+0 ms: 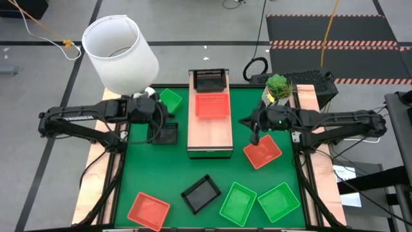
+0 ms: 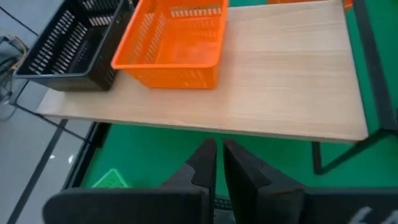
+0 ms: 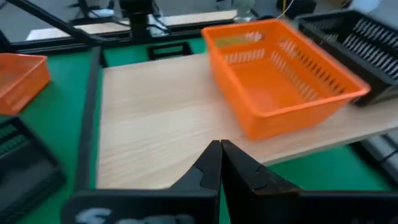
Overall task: Stack baskets on shelf by color
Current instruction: Put the bottom left green bin on the shelf
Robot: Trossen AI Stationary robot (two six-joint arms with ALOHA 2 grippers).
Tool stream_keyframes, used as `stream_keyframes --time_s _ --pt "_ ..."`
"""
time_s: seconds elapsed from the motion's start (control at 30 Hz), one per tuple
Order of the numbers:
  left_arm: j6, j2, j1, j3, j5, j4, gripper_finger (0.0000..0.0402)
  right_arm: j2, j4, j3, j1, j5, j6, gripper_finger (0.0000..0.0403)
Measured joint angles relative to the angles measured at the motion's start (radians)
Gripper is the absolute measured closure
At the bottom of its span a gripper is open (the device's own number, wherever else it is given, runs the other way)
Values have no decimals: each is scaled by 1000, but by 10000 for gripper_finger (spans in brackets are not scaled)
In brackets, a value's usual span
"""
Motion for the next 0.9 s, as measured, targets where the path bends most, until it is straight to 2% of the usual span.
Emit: stream_keyframes --time_s 0.2,0.3,0.43,0.6,0.9 --pt "14 -2 -5 -9 -4 12 369 0 -35 6 109 21 83 403" --pt "23 -1 -2 -42 -4 69 369 -3 -45 6 164 20 98 403" --pt "34 -1 10 -77 -4 150 369 -6 -174 37 235 25 178 403" --pt "33 -1 18 -79 -3 162 369 -6 -282 42 329 44 310 403" --pt "17 -1 15 -79 -1 158 369 58 -285 43 487 46 478 391"
